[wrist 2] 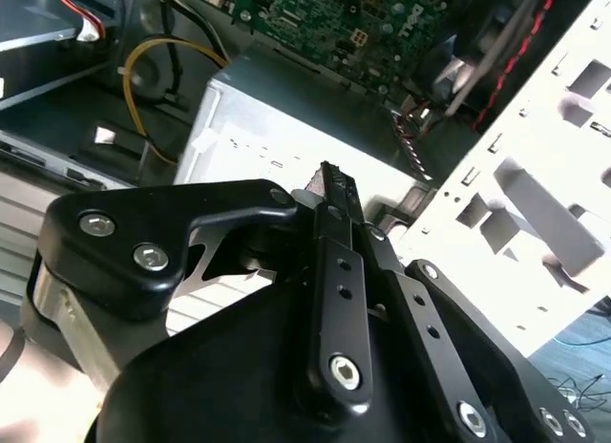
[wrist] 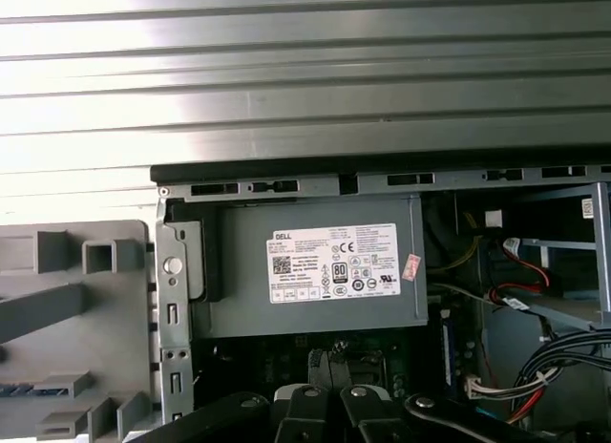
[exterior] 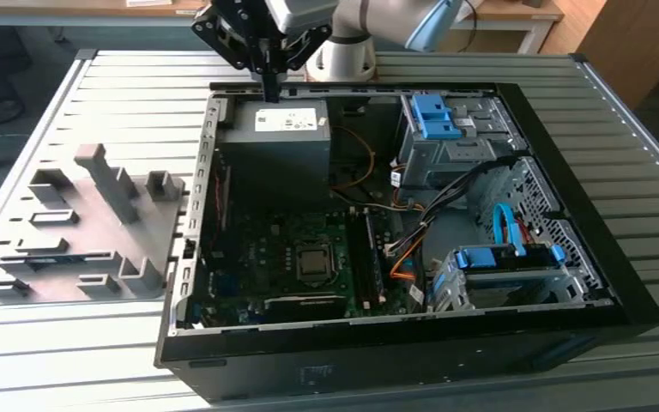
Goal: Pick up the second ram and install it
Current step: 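Reach for the second ram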
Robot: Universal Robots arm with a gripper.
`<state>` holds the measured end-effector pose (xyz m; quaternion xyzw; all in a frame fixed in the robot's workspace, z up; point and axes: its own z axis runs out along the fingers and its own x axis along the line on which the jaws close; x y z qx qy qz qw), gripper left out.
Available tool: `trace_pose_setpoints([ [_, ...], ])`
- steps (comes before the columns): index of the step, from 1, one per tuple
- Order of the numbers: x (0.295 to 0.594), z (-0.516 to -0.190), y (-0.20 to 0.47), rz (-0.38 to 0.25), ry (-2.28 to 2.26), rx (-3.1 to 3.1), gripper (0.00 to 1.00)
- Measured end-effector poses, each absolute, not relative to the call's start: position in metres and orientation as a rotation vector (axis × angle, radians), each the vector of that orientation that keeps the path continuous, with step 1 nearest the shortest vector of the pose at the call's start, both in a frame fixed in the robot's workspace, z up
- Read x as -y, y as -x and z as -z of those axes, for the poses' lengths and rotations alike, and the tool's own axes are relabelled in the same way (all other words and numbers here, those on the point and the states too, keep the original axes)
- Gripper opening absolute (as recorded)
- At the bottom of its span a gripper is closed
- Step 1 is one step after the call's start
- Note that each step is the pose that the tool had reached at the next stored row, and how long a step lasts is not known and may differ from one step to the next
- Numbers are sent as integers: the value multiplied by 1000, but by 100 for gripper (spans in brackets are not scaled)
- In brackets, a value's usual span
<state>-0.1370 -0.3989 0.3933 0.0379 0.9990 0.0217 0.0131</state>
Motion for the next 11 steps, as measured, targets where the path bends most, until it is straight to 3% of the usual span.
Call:
trace_pose_setpoints([
  [11, 399, -393, 156, -68, -118, -3112, 10],
])
